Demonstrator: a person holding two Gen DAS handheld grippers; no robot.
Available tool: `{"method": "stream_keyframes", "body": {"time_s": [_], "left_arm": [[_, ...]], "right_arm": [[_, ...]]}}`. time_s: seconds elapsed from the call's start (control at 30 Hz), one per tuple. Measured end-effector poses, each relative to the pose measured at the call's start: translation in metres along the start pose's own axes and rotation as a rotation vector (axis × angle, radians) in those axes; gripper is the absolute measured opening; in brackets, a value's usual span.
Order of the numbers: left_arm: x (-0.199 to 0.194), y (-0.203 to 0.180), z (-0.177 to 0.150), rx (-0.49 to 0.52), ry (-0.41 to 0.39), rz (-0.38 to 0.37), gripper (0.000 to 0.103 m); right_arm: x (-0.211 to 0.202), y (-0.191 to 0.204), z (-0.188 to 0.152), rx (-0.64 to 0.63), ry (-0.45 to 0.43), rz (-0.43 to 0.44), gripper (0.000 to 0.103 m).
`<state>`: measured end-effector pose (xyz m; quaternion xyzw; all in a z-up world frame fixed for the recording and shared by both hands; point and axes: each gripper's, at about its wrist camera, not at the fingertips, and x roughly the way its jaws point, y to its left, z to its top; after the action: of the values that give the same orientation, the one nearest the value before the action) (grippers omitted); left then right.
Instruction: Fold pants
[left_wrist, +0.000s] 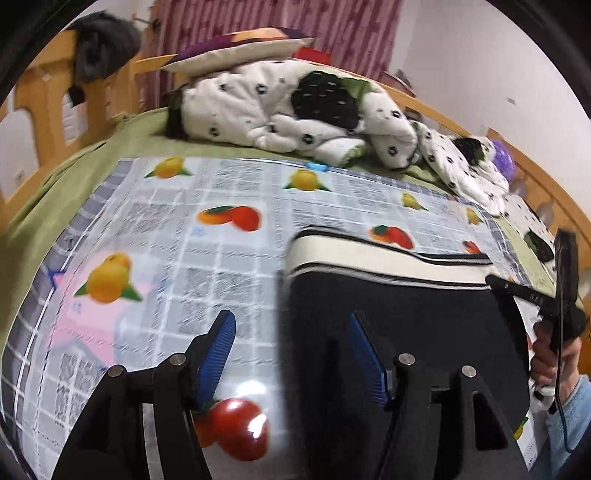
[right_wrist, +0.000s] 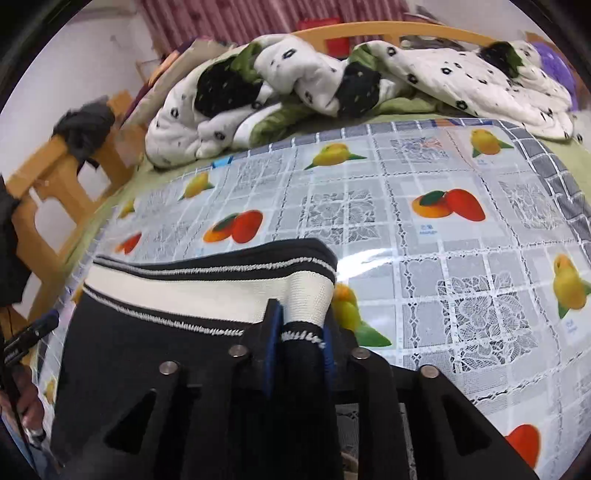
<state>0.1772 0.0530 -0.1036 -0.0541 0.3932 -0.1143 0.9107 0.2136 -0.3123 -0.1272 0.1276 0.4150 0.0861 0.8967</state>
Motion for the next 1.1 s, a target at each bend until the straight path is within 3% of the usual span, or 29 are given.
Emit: {"method": "stream_keyframes", "body": {"time_s": [0.1, 0.13, 0.23, 0.3, 0.4, 0.43, 0.53, 0.67, 0.83, 1.0, 1.1], "left_arm": [[0.004, -0.021, 0.013, 0.049, -0.01, -0.016, 0.061], [0.007, -0.028, 0.017, 0.062, -0.018, -0.022, 0.061], [0.027, -0.048, 0.033, 0.079, -0.034, -0.029, 0.061], [0.046, -0.056, 0.034, 0.087, -0.01, -0.016, 0.061], [0.082, -0.059, 0.024, 0.125, 0.071, 0.04, 0.058], [0.086, -0.06, 0.019, 0.148, 0.06, 0.046, 0.058], [0.088, -0.058, 0.018, 0.154, 0.04, 0.032, 0.058], [0.095, -0.053, 0.019, 0.122, 0.046, 0.0, 0.058], [0.08, -0.059, 0.013, 0.147, 0.067, -0.005, 0.062], [0.04, -0.064, -0.014, 0.212, 0.083, 0.007, 0.063], [0.013, -0.058, -0.043, 0.177, 0.122, -0.056, 0.064]], "right_arm": [[-0.029, 0.01, 0.016, -0.033, -0.051, -0.042, 0.029], [-0.041, 0.017, 0.02, -0.057, -0.098, -0.038, 0.029], [-0.049, 0.039, 0.024, -0.118, -0.13, 0.009, 0.029], [-0.029, 0.053, 0.022, -0.189, -0.101, 0.038, 0.027], [0.019, 0.05, 0.008, -0.236, -0.019, -0.05, 0.022], [0.023, 0.043, 0.005, -0.224, -0.05, -0.038, 0.022], [0.023, 0.034, 0.013, -0.177, -0.022, 0.014, 0.022], [0.032, 0.04, 0.014, -0.203, -0.022, -0.008, 0.022], [0.026, 0.04, 0.011, -0.206, -0.029, -0.015, 0.024], [-0.015, 0.038, -0.006, -0.18, -0.02, -0.024, 0.025], [-0.04, 0.037, -0.033, -0.163, -0.002, -0.022, 0.025]]}}
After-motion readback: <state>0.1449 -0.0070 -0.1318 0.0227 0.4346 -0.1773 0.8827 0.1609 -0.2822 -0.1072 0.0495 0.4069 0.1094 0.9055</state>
